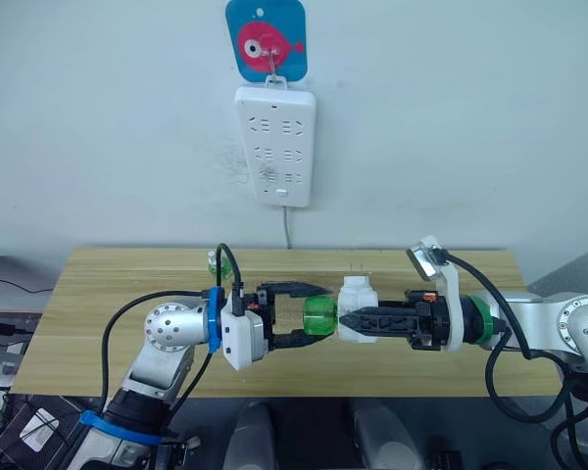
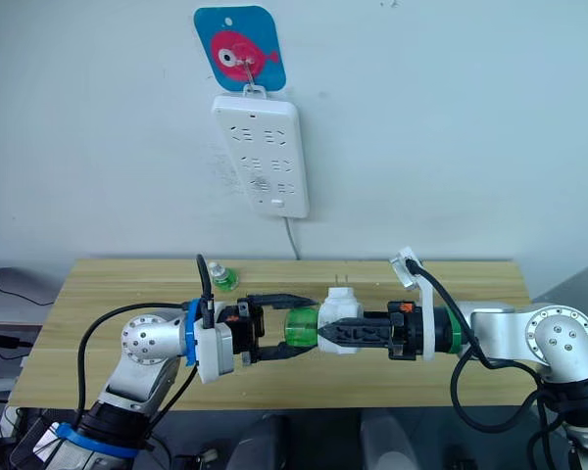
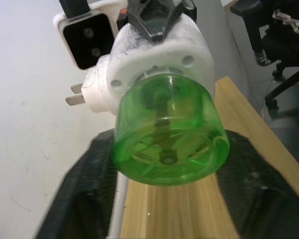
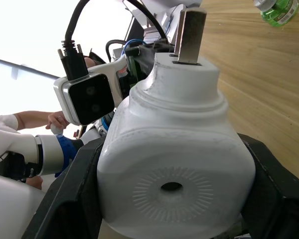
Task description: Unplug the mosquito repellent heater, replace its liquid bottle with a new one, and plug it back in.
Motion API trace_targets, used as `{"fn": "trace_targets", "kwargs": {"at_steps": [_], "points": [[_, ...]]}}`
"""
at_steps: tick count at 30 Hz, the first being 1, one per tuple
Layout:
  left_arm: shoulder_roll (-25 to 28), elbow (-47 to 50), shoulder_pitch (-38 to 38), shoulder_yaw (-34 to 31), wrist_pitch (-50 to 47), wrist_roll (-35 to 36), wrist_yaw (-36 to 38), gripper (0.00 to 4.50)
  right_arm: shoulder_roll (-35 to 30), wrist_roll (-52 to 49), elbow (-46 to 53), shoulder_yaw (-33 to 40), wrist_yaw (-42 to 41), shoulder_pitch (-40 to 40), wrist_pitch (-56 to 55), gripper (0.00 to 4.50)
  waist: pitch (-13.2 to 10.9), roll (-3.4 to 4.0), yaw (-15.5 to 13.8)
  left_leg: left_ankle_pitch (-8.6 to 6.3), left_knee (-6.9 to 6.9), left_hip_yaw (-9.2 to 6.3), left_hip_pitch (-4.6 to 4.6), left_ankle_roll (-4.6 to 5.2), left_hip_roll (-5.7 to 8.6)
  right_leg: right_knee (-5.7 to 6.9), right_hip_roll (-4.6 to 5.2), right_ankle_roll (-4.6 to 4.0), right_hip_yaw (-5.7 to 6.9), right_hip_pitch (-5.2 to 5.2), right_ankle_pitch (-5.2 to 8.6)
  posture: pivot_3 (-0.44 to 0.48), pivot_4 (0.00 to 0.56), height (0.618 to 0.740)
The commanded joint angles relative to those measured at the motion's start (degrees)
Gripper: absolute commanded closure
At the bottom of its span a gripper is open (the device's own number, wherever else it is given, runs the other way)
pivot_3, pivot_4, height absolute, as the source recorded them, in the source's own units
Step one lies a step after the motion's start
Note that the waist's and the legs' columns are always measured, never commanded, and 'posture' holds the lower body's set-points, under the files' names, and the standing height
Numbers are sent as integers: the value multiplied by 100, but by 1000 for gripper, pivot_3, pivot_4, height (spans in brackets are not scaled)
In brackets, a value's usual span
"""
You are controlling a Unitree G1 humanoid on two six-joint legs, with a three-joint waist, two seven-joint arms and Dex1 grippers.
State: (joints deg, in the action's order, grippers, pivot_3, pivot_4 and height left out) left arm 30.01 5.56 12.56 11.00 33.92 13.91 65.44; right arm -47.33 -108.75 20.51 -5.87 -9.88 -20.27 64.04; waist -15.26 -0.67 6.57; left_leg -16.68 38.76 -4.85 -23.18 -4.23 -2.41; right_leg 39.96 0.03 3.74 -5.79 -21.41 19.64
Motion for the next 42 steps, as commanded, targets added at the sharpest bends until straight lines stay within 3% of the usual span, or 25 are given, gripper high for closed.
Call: {"fn": "trace_targets", "kwargs": {"at_steps": [1, 3, 6, 8, 10, 12, 15, 19, 20, 24, 25, 29, 31, 42], "points": [[187, 695, -95, 30, -447, 434, -49, 2277, -35, -162, 210, 39, -6, 12, -62, 1455, 0, -1, 0, 0, 0, 0, 0, 0, 0, 0, 0, 0, 0, 0, 0, -175, 258, 740], [462, 1083, -196, -10, -1023, 749, 28, 2277, -59, -154, 213, 53, -7, 31, -62, 1455, -2, 0, 3, 0, 0, 0, 0, 0, -1, 0, -1, 0, 0, 0, 0, -174, 258, 740], [1240, 1753, -306, -79, -3254, 1549, -108, 2277, -109, -140, 226, 92, -22, 71, -64, 1455, -5, 0, 9, 0, -2, -5, 0, 0, -6, 0, -4, 0, 3, 0, 0, -173, 258, 740], [1773, 2081, -276, -174, -4919, 2483, -367, 2277, -134, -124, 218, 101, -46, 82, -62, 1455, -7, 3, 17, 0, -2, -12, 0, 0, -8, 1, -8, 0, 7, 0, 0, -164, 258, 740], [2206, 2027, -39, -350, -6626, 3919, -608, 2277, -153, -113, 213, 92, -69, 82, -65, 1455, -10, 1, 13, 0, -2, -13, 1, 0, -12, 2, -8, 0, 7, 0, 1, -158, 256, 740], [2305, 1831, 165, -478, -7409, 4596, -717, 2277, -166, -107, 215, 70, -85, 75, -75, 1455, -14, 1, 9, 0, -2, -18, 0, 0, -9, 2, -8, 1, 13, 0, 1, -161, 258, 740], [2141, 1791, 333, -598, -7624, 4654, -975, 2277, -186, -108, 242, 33, -108, 68, -100, 1455, -24, -3, 3, 0, -1, -12, 1, 0, 8, 0, -9, 1, 11, 0, 1, -162, 260, 740], [1958, 1934, 311, -605, -7308, 4170, -907, 2277, -210, -143, 259, 9, -102, 75, -147, 1455, -32, -2, -9, 0, -4, -11, 0, 0, 6, -3, -10, 1, 11, -3, 1, -163, 261, 740], [1985, 2007, 250, -533, -7122, 3923, -761, 1550, -215, -166, 255, 5, -89, 78, -165, 1455, -32, -2, -11, 0, -5, -10, -1, -1, 5, -4, -10, 1, 10, -4, 2, -161, 260, 740], [1784, 2155, -89, -369, -5919, 2663, -625, 375, -225, -276, 183, -2, -10, 61, -238, 1455, -36, 1, -15, 1, -7, 0, 0, -1, 3, -6, -11, 0, 0, -7, 1, -163, 260, 740], [1721, 2102, -239, -308, -5169, 2141, -442, 80, -220, -306, 150, 3, 17, 51, -254, 1455, -36, 0, -17, 1, -7, 2, -1, -1, 3, -8, -10, 0, -2, -7, 1, -162, 260, 740], [980, 1513, -621, -421, -2217, 648, -385, 0, -221, -301, 117, 11, 26, 40, -253, 1455, -37, 1, -44, 1, -8, 7, -3, -2, -3, -15, -4, -1, -4, -6, 1, -166, 261, 740], [715, 1228, -693, -472, -1403, 372, -376, 0, -220, -317, 134, 9, 41, 47, -261, 1455, -37, 0, -66, 1, -6, 7, -7, -2, -5, -17, -1, -2, -3, -6, 0, -168, 262, 740], [189, 406, -352, -65, -159, -19, -373, 0, -203, -362, 169, 8, 106, 31, -280, 1455, -37, 0, -40, 0, -5, 3, -10, 0, 6, -12, -3, -4, 1, -7, -1, -177, 258, 740]]}}
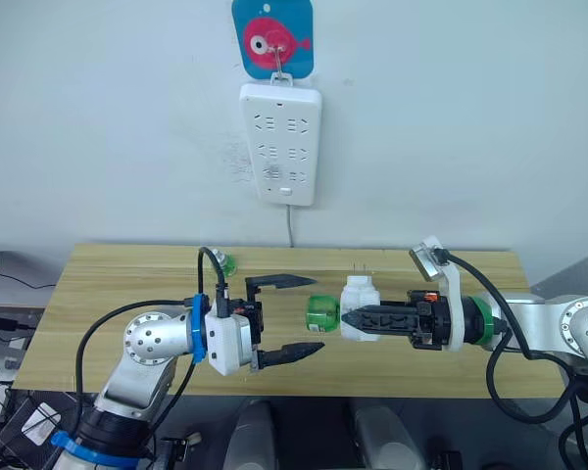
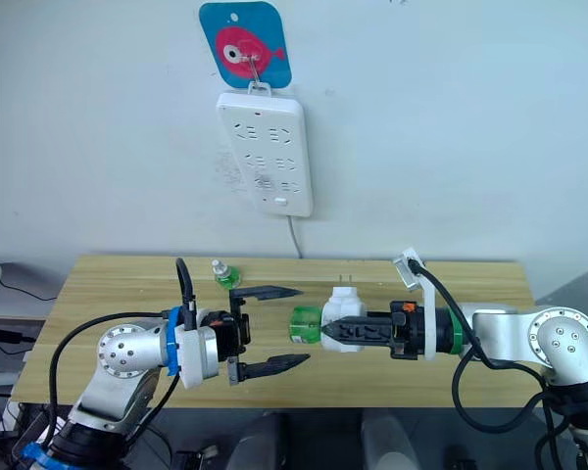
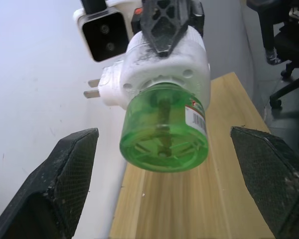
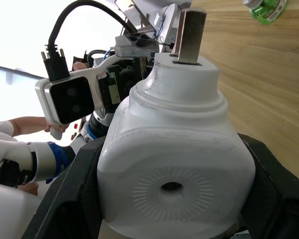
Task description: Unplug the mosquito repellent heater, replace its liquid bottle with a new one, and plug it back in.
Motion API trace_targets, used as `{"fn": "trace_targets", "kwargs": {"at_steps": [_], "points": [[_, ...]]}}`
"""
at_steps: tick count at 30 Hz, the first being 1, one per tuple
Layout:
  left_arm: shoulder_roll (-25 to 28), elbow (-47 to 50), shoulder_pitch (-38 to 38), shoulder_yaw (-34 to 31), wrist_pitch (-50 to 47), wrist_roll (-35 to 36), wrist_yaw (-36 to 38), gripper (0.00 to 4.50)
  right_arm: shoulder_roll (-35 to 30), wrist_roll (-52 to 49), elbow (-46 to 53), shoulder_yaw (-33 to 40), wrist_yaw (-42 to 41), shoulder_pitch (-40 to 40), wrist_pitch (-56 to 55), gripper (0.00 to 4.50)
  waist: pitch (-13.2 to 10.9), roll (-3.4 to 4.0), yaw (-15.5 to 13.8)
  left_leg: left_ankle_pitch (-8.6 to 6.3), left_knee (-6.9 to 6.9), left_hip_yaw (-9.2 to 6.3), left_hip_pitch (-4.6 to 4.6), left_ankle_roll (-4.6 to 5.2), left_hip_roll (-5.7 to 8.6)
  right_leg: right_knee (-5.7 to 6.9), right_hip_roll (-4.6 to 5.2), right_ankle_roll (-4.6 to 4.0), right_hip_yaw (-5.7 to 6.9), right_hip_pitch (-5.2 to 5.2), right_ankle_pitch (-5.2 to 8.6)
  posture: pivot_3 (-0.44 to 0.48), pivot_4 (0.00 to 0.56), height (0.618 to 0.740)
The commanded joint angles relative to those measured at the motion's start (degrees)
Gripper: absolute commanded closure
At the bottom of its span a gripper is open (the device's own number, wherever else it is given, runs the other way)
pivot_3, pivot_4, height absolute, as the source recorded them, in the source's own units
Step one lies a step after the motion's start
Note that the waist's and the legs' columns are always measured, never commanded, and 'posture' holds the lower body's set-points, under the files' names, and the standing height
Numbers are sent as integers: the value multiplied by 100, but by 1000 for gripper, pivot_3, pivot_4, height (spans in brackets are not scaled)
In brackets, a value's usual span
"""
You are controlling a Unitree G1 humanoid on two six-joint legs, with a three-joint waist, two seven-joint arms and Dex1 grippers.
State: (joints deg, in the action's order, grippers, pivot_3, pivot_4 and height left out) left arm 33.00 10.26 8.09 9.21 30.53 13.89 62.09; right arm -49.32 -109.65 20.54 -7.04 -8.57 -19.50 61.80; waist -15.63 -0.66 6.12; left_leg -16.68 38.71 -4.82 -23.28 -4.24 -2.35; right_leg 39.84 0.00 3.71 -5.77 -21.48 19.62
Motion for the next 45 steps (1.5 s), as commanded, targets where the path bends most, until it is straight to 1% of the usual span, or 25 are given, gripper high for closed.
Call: {"fn": "trace_targets", "kwargs": {"at_steps": [1, 2, 4, 8, 9, 11, 13, 14, 15, 16, 17, 18, 19, 20, 24, 27, 28, 30, 32, 35, 38, 40, 42, 43, 45], "points": [[-140, -106, 120, 148, 174, 16, -29, 0, -4, -276, 166, 121, -11, -44, -59, 1455, 0, 0, 5, 0, 0, -1, 0, 0, 1, 1, 0, 0, 0, 0, 0, -178, 257, 740], [-159, -139, 128, 174, 163, 42, -22, 410, -5, -276, 169, 119, -5, -44, -59, 1455, 0, 0, 11, 0, 2, -3, -1, 0, 2, 2, 0, 0, 2, 0, 0, -178, 257, 740], [-165, -145, 104, 221, 163, 68, 3, 884, -7, -289, 174, 118, 15, -40, -65, 1455, 0, 0, 29, 0, 2, -3, -2, 0, 0, 1, 0, 0, 2, 0, 0, -180, 254, 740], [-141, 45, 66, 249, -46, 187, -41, 2058, -8, -307, 180, 121, 42, -34, -68, 1455, 0, 0, 35, 0, 1, -6, -1, 0, -5, 3, 0, 0, 4, 0, 0, -180, 254, 740], [-127, 100, 63, 242, -118, 219, -44, 2259, -8, -311, 180, 121, 47, -34, -66, 1455, 0, 0, 36, 0, 2, -6, -1, 0, -5, 4, 0, 0, 4, 0, 0, -180, 254, 740], [-26, 256, 34, 216, -375, 351, 4, 2263, -11, -307, 183, 122, 46, -36, -55, 1455, 0, 0, 38, 0, 2, -6, -1, 0, -6, 4, 0, 0, 3, 0, 0, -180, 254, 740], [369, 705, -93, 177, -1737, 887, -3, 2263, -24, -275, 177, 123, 23, -31, -28, 1455, 0, 0, 42, 0, 2, -7, -2, 0, -6, 4, -1, 0, 4, 0, 0, -169, 254, 740], [704, 1009, -106, 199, -2884, 1386, -81, 2263, -31, -259, 168, 128, 6, -27, -15, 1455, 0, 0, 42, 0, 2, -9, -2, 0, -13, 6, -2, 0, 4, -1, 0, -160, 254, 740], [1073, 1289, -71, 193, -4260, 2191, -325, 2263, -36, -242, 161, 128, -8, -26, -3, 1455, -1, -1, 46, 0, 0, -11, -2, 0, -16, 6, -2, 0, 5, -1, 0, -156, 253, 740], [1393, 1422, 45, 130, -5532, 3251, -672, 2263, -39, -220, 157, 121, -26, -37, 10, 1455, -3, 2, 49, 0, 0, -18, -3, 0, -20, 8, -7, 0, 10, -2, 0, -154, 253, 740], [1663, 1435, 197, 69, -6440, 4080, -684, 2263, -41, -214, 152, 112, -37, -48, 15, 1455, -5, 7, 43, 0, 2, -34, -6, 0, -28, 13, -7, 0, 20, -4, 1, -154, 253, 740], [1807, 1355, 356, -5, -6944, 4543, -592, 2263, -38, -198, 151, 102, -51, -58, 24, 1455, -11, 15, 37, 0, 1, -40, -5, 0, -28, 12, -6, 0, 21, -2, 1, -153, 254, 740], [1844, 1187, 532, -89, -7292, 4873, -557, 2263, -34, -179, 154, 93, -70, -65, 36, 1455, -12, 18, 37, 1, 3, -42, -5, 0, -26, 13, -5, 1, 24, -2, 1, -153, 254, 740], [1850, 1062, 683, -144, -7539, 5050, -515, 2263, -31, -167, 145, 85, -85, -78, 45, 1455, -13, 18, 36, 1, 3, -38, -5, 0, -18, 13, -6, 1, 24, -2, 1, -151, 255, 740], [1579, 859, 1003, -257, -7696, 4900, -608, 2263, -23, -115, 172, 50, -130, -104, 57, 1455, -14, 15, 37, 1, 5, -28, -5, 0, 6, 9, -7, 1, 21, -2, 1, -157, 258, 740], [1410, 970, 958, -268, -7332, 4338, -604, 2263, -36, -132, 194, 61, -118, -82, 42, 1455, -14, 15, 32, 1, 2, -25, -6, -1, 0, 4, -9, 1, 20, -5, 1, -159, 260, 740], [1337, 1009, 884, -267, -7041, 4030, -592, 2263, -48, -145, 204, 69, -108, -65, 28, 1455, -14, 15, 30, 1, 1, -23, -8, -1, -1, 3, -9, 1, 20, -8, 1, -160, 260, 740], [1250, 1135, 712, -223, -6572, 3588, -412, 1523, -70, -183, 221, 78, -85, -35, -4, 1455, -14, 15, 22, 2, 0, -17, -9, -2, -3, 1, -8, 1, 14, -11, 1, -159, 260, 740], [1210, 1232, 535, -150, -6198, 3204, -256, 975, -77, -222, 236, 72, -62, -25, -32, 1455, -14, 15, 20, 2, 0, -15, -10, -2, -11, 1, -8, 0, 12, -13, 1, -161, 261, 740], [1208, 1267, 129, 42, -5005, 2158, 69, 65, -71, -279, 272, 67, -29, 1, -61, 1455, -14, 15, 19, 2, 1, -10, -11, -2, -12, 2, -7, 0, 6, -16, 1, -162, 262, 740], [1093, 1131, -99, 116, -4136, 1473, 217, 40, -66, -278, 279, 70, -29, 6, -65, 1455, -14, 15, 5, 2, 0, -3, -11, -2, -11, 2, -7, 0, 0, -17, 1, -162, 262, 740], [796, 864, -114, 134, -2988, 807, 141, 40, -62, -275, 283, 70, -27, 5, -67, 1455, -14, 15, -10, 1, 1, -3, -11, -2, -11, 2, -5, 0, -1, -17, 0, -160, 262, 740], [397, 582, -29, 55, -1818, 366, 27, 40, -54, -275, 285, 67, -26, 3, -71, 1455, -14, 14, -43, 1, 3, -2, -13, -2, -8, 1, -3, 0, 1, -16, 0, -162, 262, 740], [218, 476, 20, -18, -1375, 254, -44, 40, -51, -274, 287, 65, -26, 3, -73, 1455, -14, 14, -59, 1, 4, -2, -15, -2, -8, 1, -2, 0, 1, -17, 0, -162, 262, 740], [33, 330, 53, -74, -950, 155, -92, 40, -48, -272, 291, 64, -26, 6, -74, 1455, -15, 14, -76, 1, 5, -2, -20, -1, -9, 0, 1, -1, 2, -19, 0, -163, 263, 740]]}}
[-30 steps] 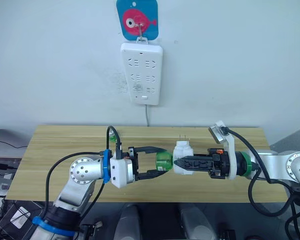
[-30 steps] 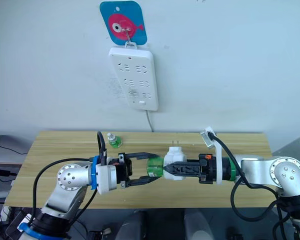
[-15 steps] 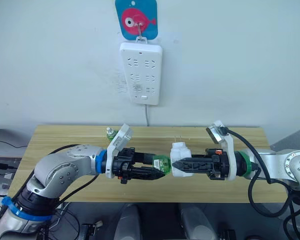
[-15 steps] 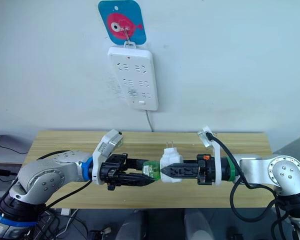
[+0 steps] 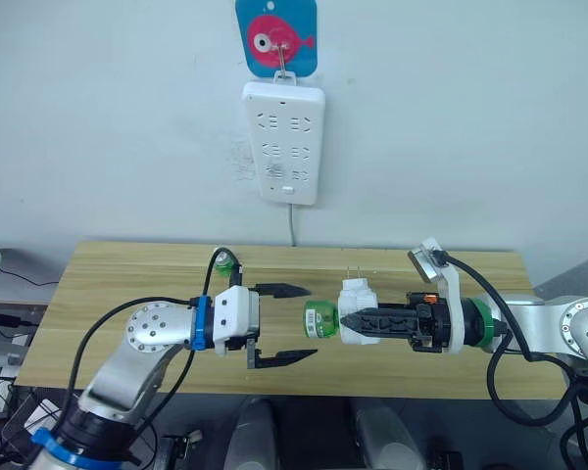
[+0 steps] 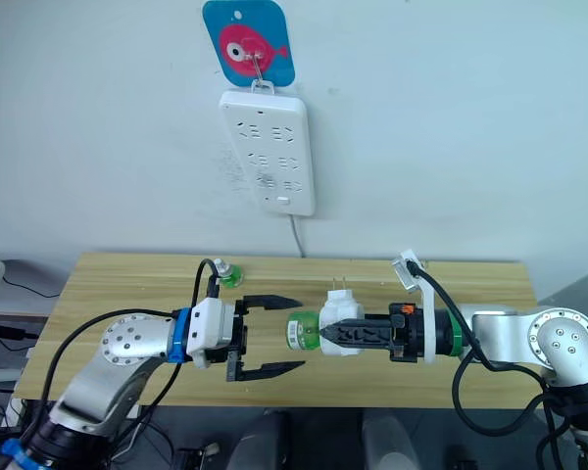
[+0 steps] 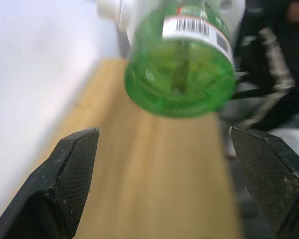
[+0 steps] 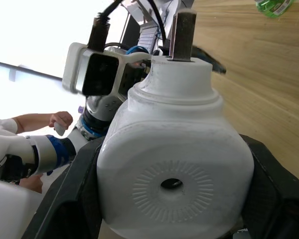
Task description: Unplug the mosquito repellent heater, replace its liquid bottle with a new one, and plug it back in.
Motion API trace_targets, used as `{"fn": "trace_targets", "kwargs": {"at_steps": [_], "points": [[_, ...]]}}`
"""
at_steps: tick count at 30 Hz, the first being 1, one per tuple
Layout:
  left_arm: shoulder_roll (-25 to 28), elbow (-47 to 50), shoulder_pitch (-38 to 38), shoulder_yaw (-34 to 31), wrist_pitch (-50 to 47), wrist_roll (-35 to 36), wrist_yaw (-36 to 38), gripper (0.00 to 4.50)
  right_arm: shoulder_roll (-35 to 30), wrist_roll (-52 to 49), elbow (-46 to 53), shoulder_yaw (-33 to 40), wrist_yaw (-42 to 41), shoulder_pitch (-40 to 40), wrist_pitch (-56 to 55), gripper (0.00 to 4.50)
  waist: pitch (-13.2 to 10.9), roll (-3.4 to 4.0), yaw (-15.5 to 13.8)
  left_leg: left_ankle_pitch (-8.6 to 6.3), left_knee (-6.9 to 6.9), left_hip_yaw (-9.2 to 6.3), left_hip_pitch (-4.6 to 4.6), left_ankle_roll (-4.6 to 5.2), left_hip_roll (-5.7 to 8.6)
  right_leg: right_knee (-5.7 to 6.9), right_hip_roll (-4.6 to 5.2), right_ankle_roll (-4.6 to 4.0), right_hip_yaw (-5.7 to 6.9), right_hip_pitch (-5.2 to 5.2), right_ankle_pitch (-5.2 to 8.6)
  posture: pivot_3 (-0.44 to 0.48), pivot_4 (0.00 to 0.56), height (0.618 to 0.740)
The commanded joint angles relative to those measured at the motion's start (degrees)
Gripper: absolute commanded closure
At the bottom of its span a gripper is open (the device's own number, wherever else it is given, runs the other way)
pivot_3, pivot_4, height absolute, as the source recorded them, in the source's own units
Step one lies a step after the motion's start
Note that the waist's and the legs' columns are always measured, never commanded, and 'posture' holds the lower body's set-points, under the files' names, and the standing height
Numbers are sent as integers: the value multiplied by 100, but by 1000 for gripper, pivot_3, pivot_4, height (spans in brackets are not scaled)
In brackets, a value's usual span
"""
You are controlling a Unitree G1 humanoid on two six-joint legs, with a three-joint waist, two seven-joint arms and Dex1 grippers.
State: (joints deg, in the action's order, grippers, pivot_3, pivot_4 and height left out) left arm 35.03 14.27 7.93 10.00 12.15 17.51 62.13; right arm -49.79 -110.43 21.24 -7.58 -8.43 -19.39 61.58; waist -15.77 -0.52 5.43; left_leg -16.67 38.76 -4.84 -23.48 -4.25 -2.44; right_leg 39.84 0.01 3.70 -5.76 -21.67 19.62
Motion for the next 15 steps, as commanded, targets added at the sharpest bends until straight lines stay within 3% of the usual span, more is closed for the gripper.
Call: {"fn": "trace_targets", "kwargs": {"at_steps": [1, 8, 15], "points": [[-193, -76, 69, -122, 1039, -201, -32, 40, -1, -196, 221, 118, -38, -4, -53, 1455, 0, 0, -18, 0, 0, -1, -1, 0, -1, 0, 0, 0, 1, -1, 0, -164, 263, 740], [-244, -194, 211, 79, 1592, -210, 160, 40, 13, -227, 252, 109, 4, 8, -81, 1455, 0, 0, -21, 0, -1, -1, -4, 1, -1, 6, -1, -1, 1, -7, 0, -172, 264, 740], [-102, -265, 195, 112, 1553, -115, 322, 2050, 24, -255, 279, 117, 64, 25, -124, 1455, 0, 0, 18, 0, 0, -4, -4, 1, 6, 6, -5, -1, 4, -7, 0, -175, 266, 740]]}}
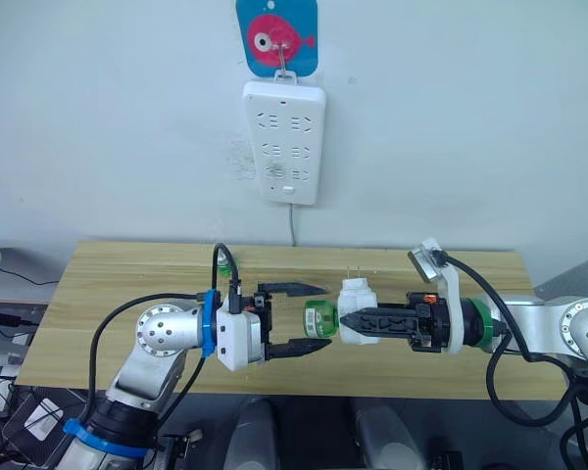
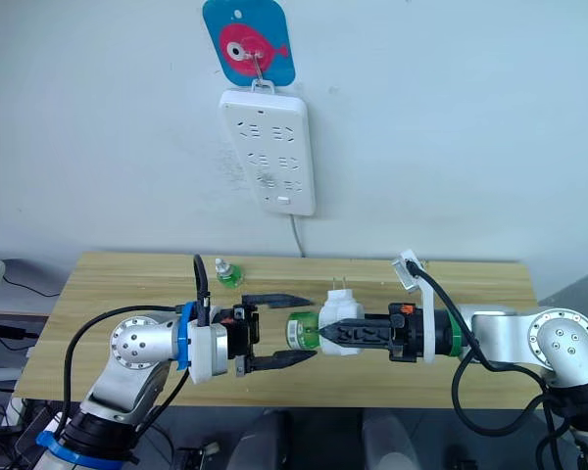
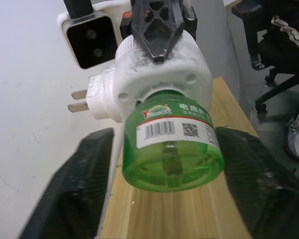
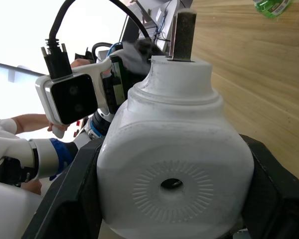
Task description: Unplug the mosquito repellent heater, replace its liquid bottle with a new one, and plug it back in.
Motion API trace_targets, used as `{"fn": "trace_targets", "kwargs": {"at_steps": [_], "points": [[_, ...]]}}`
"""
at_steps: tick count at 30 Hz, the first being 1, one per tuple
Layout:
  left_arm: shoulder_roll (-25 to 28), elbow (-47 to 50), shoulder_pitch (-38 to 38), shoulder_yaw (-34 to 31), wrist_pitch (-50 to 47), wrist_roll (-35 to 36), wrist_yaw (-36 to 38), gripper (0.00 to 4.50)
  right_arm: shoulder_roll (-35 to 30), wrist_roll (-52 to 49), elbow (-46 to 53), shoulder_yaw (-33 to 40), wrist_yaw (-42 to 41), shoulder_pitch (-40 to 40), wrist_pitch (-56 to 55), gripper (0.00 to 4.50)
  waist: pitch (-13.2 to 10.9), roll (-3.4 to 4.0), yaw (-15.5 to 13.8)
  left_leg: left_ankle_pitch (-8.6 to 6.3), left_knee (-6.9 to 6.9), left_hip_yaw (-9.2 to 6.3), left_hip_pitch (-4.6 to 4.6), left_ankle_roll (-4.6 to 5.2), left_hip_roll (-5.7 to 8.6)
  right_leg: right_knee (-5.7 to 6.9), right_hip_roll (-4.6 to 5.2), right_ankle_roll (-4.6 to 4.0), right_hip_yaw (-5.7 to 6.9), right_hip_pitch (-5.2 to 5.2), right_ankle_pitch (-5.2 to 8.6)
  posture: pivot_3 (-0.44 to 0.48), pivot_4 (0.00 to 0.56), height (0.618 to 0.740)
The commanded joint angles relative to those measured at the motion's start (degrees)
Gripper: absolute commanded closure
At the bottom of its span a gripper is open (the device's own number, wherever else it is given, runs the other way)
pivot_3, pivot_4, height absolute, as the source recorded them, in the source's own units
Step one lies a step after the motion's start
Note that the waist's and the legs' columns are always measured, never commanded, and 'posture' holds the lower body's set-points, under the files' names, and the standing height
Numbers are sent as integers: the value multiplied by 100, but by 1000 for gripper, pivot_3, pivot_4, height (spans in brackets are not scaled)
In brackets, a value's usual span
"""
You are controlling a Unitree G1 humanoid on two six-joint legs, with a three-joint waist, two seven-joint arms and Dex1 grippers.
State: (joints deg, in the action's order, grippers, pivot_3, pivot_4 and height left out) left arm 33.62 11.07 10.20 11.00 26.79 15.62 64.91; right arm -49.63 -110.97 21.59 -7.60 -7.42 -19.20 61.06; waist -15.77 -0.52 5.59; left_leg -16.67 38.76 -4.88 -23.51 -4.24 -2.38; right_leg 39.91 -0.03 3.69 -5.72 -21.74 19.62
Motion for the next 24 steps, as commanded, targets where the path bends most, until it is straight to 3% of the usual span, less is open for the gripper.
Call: {"fn": "trace_targets", "kwargs": {"at_steps": [1, 4, 7, 10, 13, 17, 21, 23, 24], "points": [[40, 63, -29, 9, 104, 82, 40, 2229, 13, -201, 250, 119, -28, 8, -78, 1455, 0, 0, 4, 0, 0, -2, 0, 0, -1, 0, 0, 0, 1, 0, 0, -176, 265, 740], [106, 336, 28, 32, -297, 269, 34, 2245, 24, -194, 257, 129, -18, 6, -96, 1455, 0, 0, 7, 0, 0, -1, -1, 0, -1, 0, 1, 0, 0, 0, 0, -175, 266, 740], [552, 857, 75, 126, -2062, 739, 3, 2245, 10, -158, 250, 150, -46, 8, -91, 1455, -1, 0, 12, 0, 0, -6, -2, 0, -3, 2, -1, 0, 3, 0, 0, -168, 267, 740], [1180, 1316, 218, 53, -5147, 2505, -540, 2245, -10, -116, 271, 140, -106, 25, -49, 1455, -1, 0, 34, 0, 0, -13, -2, 0, -8, 5, -4, 0, 6, 0, 0, -162, 266, 740], [1299, 1327, 630, -194, -6620, 3714, -858, 2245, -21, -96, 301, 128, -148, 47, -29, 1456, -3, 0, 53, 0, 1, -21, -3, 0, -14, 5, -4, 1, 14, 0, 1, -160, 265, 740], [1115, 947, 1032, -443, -7498, 4231, -1195, 2245, -7, -73, 305, 112, -149, 40, -40, 1456, -4, -2, 65, 0, 2, -19, -3, 0, 2, 4, -7, 1, 15, 0, 1, -159, 265, 740], [1128, 756, 920, -193, -6935, 3329, -796, 2245, 1, -37, 338, 120, -145, 57, -41, 1456, -5, -2, 80, 1, -1, -15, -3, -1, 0, 1, -11, 1, 12, -3, 1, -170, 265, 740], [1066, 766, 889, -182, -6924, 3297, -690, 2245, -8, -28, 357, 131, -144, 75, -43, 1456, -5, -2, 78, 1, -1, -10, -3, -2, -2, 0, -10, 0, 8, -5, 1, -173, 264, 740], [1017, 771, 865, -181, -6832, 3221, -657, 1895, -13, -28, 363, 138, -142, 84, -44, 1456, -5, -2, 77, 1, -1, -10, -4, -2, -5, 0, -10, 0, 8, -5, 1, -174, 265, 740]]}}
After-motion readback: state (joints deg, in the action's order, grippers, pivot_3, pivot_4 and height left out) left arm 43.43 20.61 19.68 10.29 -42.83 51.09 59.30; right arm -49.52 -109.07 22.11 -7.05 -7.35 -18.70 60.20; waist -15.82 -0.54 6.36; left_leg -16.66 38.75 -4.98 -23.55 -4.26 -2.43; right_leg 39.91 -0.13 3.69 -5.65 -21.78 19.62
